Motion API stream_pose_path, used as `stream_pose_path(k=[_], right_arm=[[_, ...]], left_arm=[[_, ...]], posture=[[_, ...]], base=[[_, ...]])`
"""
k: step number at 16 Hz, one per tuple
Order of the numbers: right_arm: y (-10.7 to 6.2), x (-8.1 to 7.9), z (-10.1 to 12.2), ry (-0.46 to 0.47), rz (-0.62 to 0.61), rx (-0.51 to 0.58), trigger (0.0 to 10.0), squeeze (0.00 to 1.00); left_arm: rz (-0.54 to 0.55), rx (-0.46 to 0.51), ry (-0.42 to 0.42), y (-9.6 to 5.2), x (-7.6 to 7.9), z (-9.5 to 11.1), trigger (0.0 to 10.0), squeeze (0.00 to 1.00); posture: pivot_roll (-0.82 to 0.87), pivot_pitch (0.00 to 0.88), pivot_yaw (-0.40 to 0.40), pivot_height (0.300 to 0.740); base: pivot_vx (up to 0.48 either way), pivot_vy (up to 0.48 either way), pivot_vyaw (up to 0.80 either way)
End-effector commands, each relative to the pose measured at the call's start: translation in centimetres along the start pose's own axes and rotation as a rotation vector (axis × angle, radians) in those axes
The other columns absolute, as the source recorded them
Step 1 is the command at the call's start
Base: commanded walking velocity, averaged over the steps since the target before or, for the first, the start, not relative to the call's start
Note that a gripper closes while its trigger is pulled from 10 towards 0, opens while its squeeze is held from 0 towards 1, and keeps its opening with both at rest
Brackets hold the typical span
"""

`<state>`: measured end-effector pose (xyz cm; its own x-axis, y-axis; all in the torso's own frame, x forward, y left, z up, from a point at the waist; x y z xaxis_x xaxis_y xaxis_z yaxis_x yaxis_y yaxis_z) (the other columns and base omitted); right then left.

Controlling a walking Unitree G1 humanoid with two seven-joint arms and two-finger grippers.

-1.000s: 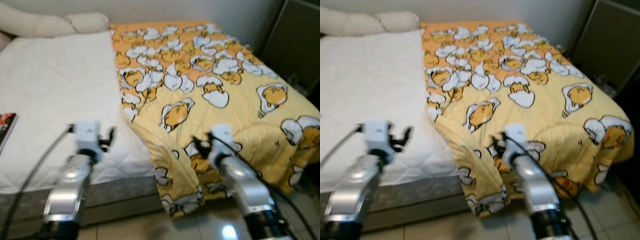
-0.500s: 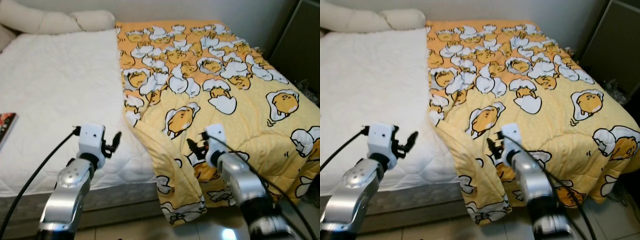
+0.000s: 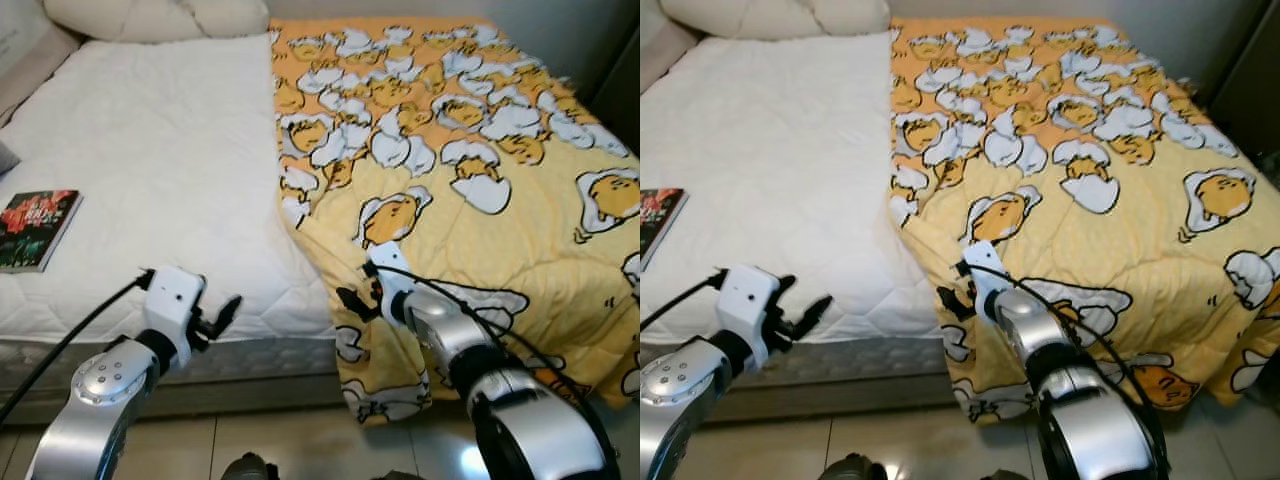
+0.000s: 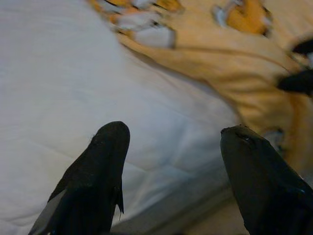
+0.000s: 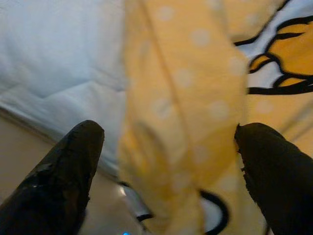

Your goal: Clean up the room

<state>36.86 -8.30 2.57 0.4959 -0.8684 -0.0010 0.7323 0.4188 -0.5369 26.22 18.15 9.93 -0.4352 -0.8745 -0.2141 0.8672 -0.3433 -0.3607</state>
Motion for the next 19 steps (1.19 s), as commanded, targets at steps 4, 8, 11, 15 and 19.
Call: stream_pose_path(k=[4, 8, 11, 15, 19], right_arm=[[0.2, 0.7, -1.2, -0.058, -0.098, -0.094, 8.5, 0.0], [0.3, 0.3, -1.3, -0.034, -0.098, -0.089, 0.0, 0.0], [0.3, 0.4, -1.0, -0.033, -0.105, -0.072, 0.0, 0.0], [0.4, 0.3, -1.0, -0.019, -0.105, -0.07, 0.0, 0.0], [0.4, 0.4, -0.7, -0.022, -0.11, -0.063, 0.0, 0.0]], left_arm=[[-0.071, -0.044, 0.021, -0.9, 0.7, -0.1, 10.0, 0.0], [-0.098, -0.056, 0.026, -1.1, 1.0, -0.2, 10.0, 0.0], [-0.104, -0.063, 0.031, -1.2, 1.0, -0.1, 10.0, 0.0], [-0.109, -0.066, 0.035, -1.1, 1.1, -0.2, 10.0, 0.0], [-0.169, -0.076, 0.037, -1.3, 1.6, -0.3, 10.0, 0.0]], posture=[[0.09, 0.184, 0.029, 0.74], [0.09, 0.186, 0.03, 0.74], [0.09, 0.187, 0.034, 0.74], [0.09, 0.186, 0.035, 0.74], [0.09, 0.172, 0.03, 0.74]], base=[[0.0, 0.0, 0.0], [0.0, 0.0, 0.0], [0.0, 0.0, 0.0], [0.0, 0.0, 0.0], [0.0, 0.0, 0.0]])
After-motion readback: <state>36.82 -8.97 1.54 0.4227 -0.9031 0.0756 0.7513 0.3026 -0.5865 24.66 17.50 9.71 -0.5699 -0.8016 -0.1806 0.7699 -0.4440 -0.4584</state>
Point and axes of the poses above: a point about 5 cm out from each wrist's last joint towards the gripper, its own y axis pointing out of the wrist towards the gripper, its own z axis along the axis of the wrist's last joint, x = y × z, the point moved 4 cm from there along y, pointing out of the wrist towards the gripper, and after that the axes turned 3 degrees about y, right-handed, at the moved point
